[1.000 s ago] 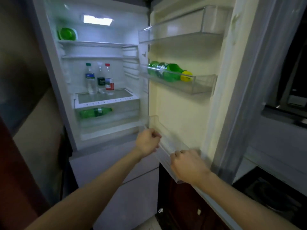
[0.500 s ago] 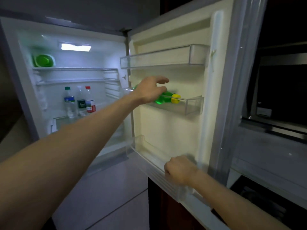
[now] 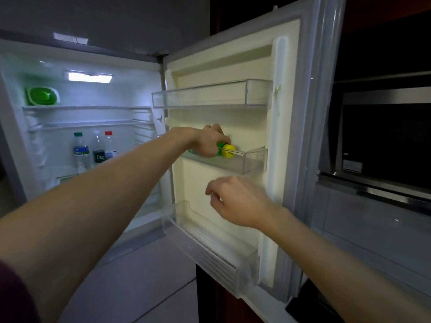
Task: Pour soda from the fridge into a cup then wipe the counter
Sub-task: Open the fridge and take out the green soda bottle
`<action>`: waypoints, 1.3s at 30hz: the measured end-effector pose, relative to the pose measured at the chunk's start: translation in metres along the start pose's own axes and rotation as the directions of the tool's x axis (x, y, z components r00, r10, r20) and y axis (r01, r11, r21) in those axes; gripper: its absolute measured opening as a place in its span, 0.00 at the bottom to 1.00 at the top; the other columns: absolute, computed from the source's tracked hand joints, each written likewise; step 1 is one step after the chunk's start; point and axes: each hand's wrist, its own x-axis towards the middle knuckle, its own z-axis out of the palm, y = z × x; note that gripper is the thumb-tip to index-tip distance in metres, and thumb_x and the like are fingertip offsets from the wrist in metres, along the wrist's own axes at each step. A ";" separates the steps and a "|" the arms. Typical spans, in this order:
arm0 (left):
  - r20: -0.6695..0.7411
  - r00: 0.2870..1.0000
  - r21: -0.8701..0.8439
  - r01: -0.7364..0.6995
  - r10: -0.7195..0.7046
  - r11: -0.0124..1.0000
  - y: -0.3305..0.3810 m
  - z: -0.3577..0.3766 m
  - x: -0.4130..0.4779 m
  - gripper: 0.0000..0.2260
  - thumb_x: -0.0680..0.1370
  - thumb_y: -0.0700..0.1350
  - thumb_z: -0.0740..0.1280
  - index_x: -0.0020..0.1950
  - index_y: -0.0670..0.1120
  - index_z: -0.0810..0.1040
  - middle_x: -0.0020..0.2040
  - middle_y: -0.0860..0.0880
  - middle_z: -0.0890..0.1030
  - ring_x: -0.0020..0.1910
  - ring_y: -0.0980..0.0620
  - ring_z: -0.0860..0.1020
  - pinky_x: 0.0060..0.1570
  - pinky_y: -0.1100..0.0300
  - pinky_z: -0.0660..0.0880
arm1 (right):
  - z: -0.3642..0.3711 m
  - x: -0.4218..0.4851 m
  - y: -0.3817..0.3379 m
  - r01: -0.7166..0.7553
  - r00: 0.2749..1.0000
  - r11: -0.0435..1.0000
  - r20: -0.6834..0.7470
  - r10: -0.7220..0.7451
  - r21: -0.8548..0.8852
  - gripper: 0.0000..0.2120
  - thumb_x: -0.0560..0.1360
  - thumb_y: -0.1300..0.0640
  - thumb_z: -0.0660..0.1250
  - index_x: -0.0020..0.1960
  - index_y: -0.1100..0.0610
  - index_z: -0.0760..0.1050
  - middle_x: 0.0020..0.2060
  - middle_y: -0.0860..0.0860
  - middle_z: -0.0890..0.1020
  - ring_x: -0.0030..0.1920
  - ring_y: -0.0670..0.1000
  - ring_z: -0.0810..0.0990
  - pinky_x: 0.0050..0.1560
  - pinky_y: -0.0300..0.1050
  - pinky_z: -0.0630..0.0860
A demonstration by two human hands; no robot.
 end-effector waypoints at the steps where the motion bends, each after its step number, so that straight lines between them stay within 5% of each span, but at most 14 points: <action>1: 0.016 1.000 0.023 -0.010 0.010 1.000 -0.004 0.001 0.001 0.25 0.75 0.34 0.56 0.69 0.52 0.70 0.68 0.44 0.63 0.68 0.41 0.62 0.69 0.43 0.64 | -0.009 0.000 -0.001 0.042 0.992 0.999 -0.117 -0.044 -0.020 0.15 0.77 0.55 0.54 0.55 0.56 0.78 0.50 0.53 0.83 0.45 0.58 0.81 0.42 0.52 0.78; 5: 0.004 1.000 0.077 -0.031 0.031 0.997 -0.014 0.004 0.001 0.20 0.76 0.35 0.57 0.67 0.49 0.68 0.68 0.45 0.65 0.65 0.41 0.65 0.67 0.43 0.65 | -0.028 0.006 0.008 0.014 0.893 0.995 -0.446 -0.056 -0.097 0.12 0.73 0.60 0.57 0.48 0.61 0.79 0.45 0.56 0.79 0.44 0.56 0.77 0.32 0.48 0.74; 8: -0.071 0.997 0.004 -0.010 0.010 1.000 -0.019 -0.002 -0.003 0.23 0.73 0.32 0.59 0.67 0.46 0.67 0.64 0.43 0.68 0.62 0.40 0.67 0.64 0.46 0.66 | -0.026 0.008 0.023 -0.122 0.886 0.986 -0.461 0.056 -0.114 0.16 0.73 0.59 0.56 0.54 0.62 0.79 0.49 0.55 0.79 0.50 0.55 0.74 0.40 0.43 0.72; 12: -0.281 0.959 -0.122 -0.052 0.015 0.991 -0.043 -0.001 -0.010 0.21 0.70 0.32 0.67 0.62 0.43 0.70 0.59 0.41 0.73 0.57 0.40 0.71 0.55 0.55 0.65 | -0.012 0.010 0.028 -0.176 0.891 0.980 -0.437 0.120 -0.089 0.17 0.76 0.55 0.55 0.50 0.61 0.81 0.39 0.54 0.82 0.46 0.54 0.75 0.45 0.52 0.76; 20: -0.713 0.675 -0.502 -0.302 -0.190 0.811 -0.053 0.022 -0.047 0.15 0.71 0.33 0.73 0.57 0.39 0.76 0.55 0.44 0.80 0.53 0.50 0.76 0.53 0.63 0.72 | -0.010 0.018 0.023 -0.206 0.877 0.975 -0.458 0.146 -0.084 0.16 0.76 0.54 0.55 0.42 0.60 0.80 0.36 0.54 0.80 0.41 0.55 0.74 0.42 0.52 0.74; 25: -0.686 0.589 -0.700 -0.375 -0.427 0.607 -0.047 0.028 -0.070 0.15 0.74 0.39 0.72 0.60 0.44 0.76 0.59 0.46 0.80 0.59 0.48 0.78 0.58 0.47 0.78 | -0.008 0.019 0.022 -0.220 0.869 0.971 -0.472 0.149 -0.098 0.16 0.76 0.55 0.56 0.42 0.60 0.80 0.35 0.54 0.80 0.40 0.54 0.74 0.41 0.51 0.74; 33: -0.596 0.501 -0.781 -0.544 -0.628 0.307 -0.028 -0.006 -0.127 0.10 0.79 0.42 0.68 0.59 0.47 0.73 0.57 0.48 0.80 0.57 0.50 0.80 0.51 0.44 0.81 | -0.005 0.020 0.004 -0.264 0.856 0.961 -0.479 0.195 -0.082 0.16 0.76 0.55 0.55 0.42 0.61 0.80 0.35 0.56 0.79 0.40 0.56 0.73 0.42 0.54 0.74; 36: -0.608 0.436 -0.752 -0.583 -0.663 0.307 -0.023 -0.013 -0.150 0.17 0.79 0.45 0.68 0.64 0.41 0.71 0.55 0.48 0.79 0.54 0.54 0.81 0.46 0.48 0.83 | -0.006 0.022 -0.013 -0.289 0.864 0.954 -0.449 0.226 -0.076 0.16 0.75 0.55 0.55 0.42 0.61 0.79 0.36 0.56 0.79 0.41 0.56 0.74 0.43 0.53 0.73; 39: -0.622 0.344 -0.727 -0.587 -0.703 0.356 -0.023 -0.017 -0.176 0.16 0.79 0.46 0.67 0.63 0.41 0.71 0.55 0.50 0.79 0.47 0.64 0.81 0.40 0.66 0.79 | -0.008 0.026 -0.030 -0.252 0.886 0.964 -0.422 0.194 -0.085 0.15 0.74 0.55 0.56 0.44 0.62 0.79 0.37 0.57 0.80 0.42 0.58 0.75 0.45 0.53 0.74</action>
